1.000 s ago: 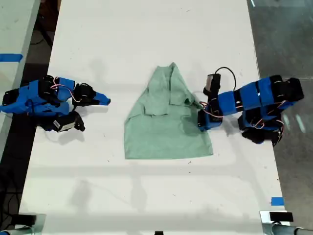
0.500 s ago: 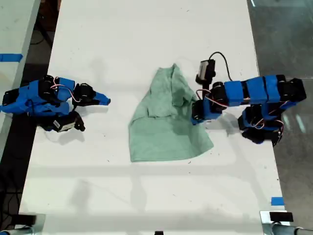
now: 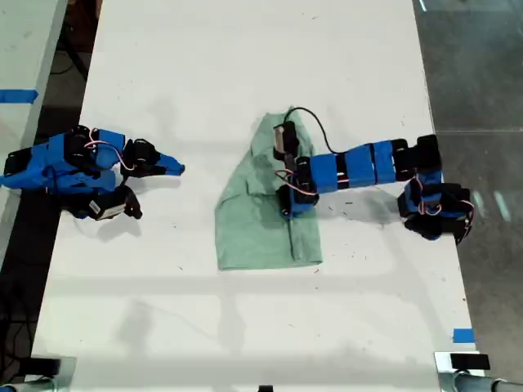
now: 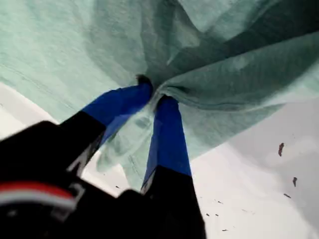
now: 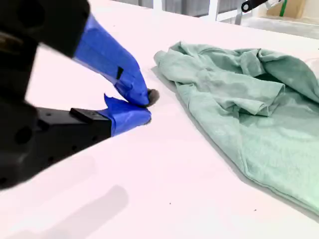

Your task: Fold t shirt

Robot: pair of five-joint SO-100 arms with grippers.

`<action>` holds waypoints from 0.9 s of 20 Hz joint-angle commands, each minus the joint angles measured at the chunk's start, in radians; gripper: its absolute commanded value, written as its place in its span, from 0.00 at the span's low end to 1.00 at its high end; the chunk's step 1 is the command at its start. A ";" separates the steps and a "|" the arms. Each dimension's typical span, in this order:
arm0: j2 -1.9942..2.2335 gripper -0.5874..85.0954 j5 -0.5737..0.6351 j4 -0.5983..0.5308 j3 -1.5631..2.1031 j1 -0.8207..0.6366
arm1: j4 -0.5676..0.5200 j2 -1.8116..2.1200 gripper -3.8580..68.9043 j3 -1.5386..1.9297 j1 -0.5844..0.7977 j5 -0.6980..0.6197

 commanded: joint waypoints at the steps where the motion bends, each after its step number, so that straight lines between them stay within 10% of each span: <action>1: 0.009 0.01 -0.008 0.005 0.009 -0.002 | 0.018 0.026 0.48 -0.086 -0.009 0.015; 11: 0.009 0.01 -0.008 0.006 0.008 -0.002 | 0.229 0.724 0.45 0.304 0.025 0.089; 14: 0.009 0.01 -0.008 0.006 0.008 -0.002 | 0.074 1.031 0.10 0.712 0.051 0.077; 18: 0.009 0.01 -0.011 0.006 0.009 -0.003 | -0.164 1.350 0.08 1.201 0.054 0.097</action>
